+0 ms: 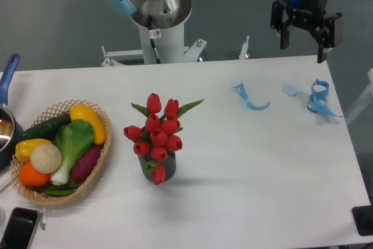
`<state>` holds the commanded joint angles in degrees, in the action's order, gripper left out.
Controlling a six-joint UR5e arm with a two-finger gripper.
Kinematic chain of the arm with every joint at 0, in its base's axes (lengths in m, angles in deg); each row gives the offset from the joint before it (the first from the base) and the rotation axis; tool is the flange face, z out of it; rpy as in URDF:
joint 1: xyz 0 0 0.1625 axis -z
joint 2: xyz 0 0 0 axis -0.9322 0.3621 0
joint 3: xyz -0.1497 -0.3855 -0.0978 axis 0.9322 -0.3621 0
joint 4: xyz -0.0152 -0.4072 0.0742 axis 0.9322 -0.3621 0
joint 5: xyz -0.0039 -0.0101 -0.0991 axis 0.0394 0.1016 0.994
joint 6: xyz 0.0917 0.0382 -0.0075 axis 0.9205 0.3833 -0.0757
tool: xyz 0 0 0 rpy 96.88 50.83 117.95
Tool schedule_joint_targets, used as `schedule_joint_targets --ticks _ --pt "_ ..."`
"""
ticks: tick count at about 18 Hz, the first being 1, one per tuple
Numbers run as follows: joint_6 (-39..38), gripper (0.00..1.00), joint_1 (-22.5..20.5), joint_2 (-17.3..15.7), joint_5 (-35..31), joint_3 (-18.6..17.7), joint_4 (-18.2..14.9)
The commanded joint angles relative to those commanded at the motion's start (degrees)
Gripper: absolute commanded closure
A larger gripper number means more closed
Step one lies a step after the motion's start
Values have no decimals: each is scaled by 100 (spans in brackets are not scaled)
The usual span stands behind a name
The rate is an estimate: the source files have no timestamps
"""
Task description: Pick up the flowers from the vase
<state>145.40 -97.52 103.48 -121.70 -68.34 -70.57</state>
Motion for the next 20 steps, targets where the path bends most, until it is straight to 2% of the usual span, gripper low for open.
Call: schedule_joint_targets --ticks 8,15,20 --pt "-17 0 9 0 35 -9 -9" --pt "-904 0 26 -53 184 -272 61" --pt "-1248 0 79 -219 404 -816 351"
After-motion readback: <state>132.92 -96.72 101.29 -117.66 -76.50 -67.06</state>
